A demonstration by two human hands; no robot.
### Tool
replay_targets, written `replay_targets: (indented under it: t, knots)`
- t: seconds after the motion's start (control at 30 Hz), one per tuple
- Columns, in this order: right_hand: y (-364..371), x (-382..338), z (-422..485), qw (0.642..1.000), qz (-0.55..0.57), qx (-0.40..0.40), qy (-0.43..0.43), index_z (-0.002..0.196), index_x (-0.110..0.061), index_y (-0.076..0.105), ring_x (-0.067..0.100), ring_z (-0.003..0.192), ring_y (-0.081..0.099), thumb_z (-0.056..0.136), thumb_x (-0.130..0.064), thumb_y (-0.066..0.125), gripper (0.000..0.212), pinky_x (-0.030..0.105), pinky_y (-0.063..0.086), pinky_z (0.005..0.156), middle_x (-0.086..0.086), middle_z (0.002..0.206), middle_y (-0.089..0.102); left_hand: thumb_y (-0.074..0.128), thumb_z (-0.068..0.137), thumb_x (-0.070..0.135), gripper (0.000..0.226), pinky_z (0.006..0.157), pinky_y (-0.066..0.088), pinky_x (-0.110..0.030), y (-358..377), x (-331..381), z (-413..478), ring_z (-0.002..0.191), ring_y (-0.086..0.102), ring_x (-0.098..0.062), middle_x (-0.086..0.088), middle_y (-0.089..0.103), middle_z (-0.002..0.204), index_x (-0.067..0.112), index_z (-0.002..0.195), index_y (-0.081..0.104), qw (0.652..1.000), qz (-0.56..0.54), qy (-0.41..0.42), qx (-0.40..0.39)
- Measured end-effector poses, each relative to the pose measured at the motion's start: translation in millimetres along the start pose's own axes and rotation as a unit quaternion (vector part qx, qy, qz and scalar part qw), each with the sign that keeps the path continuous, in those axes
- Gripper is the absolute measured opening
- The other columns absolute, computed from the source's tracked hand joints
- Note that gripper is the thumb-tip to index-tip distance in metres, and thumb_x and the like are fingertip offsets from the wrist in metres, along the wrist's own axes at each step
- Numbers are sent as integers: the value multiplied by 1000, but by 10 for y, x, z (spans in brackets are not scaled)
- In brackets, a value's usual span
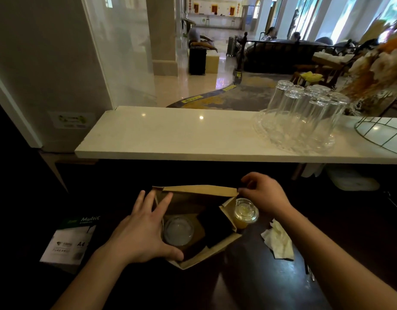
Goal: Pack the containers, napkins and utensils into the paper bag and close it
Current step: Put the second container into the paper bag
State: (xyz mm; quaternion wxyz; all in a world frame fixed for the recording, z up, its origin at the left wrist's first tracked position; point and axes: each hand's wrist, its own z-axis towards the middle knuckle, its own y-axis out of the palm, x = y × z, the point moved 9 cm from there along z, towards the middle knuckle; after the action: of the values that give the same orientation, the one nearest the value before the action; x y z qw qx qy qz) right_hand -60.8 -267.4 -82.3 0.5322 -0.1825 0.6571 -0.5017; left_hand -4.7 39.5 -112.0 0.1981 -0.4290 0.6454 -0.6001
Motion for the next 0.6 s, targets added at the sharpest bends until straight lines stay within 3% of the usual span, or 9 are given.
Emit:
replay_targets:
  t: [0.1,0.23,0.47,0.6]
  knots:
    - [568,449,92,981,-134,-137,25,142,-27,42,33,119,53,71,-44,75,81,41,49,95,9,134,53,56,31,94,141,110,25,-53,-1,16,-14,137,-35,-13,11,-28,156,53,139,-25,1000,-2,-1,-6]
    - [1025,770,109,958,-180,-217,52,152,-36,16,46,134,31,61,-48,83,114,50,39,106,13,154,24,58,34,92,141,110,25,-53,-5,29,-20,137,-34,-14,10,-31,155,51,141,-23,1000,1,-3,-15]
    - [1205,804,179,963,-171,-207,35,149,-31,26,44,127,37,66,-36,81,100,48,45,101,13,141,35,65,40,86,139,112,23,-53,-3,58,-34,137,-35,-16,8,-32,155,50,142,-23,1000,2,-12,-29]
    - [1065,782,146,974,-145,-171,26,146,-33,30,40,122,41,67,-43,78,93,44,46,96,11,138,37,67,41,85,139,112,21,-53,-8,90,-33,137,-36,-16,8,-33,154,51,141,-24,999,0,-11,-33]
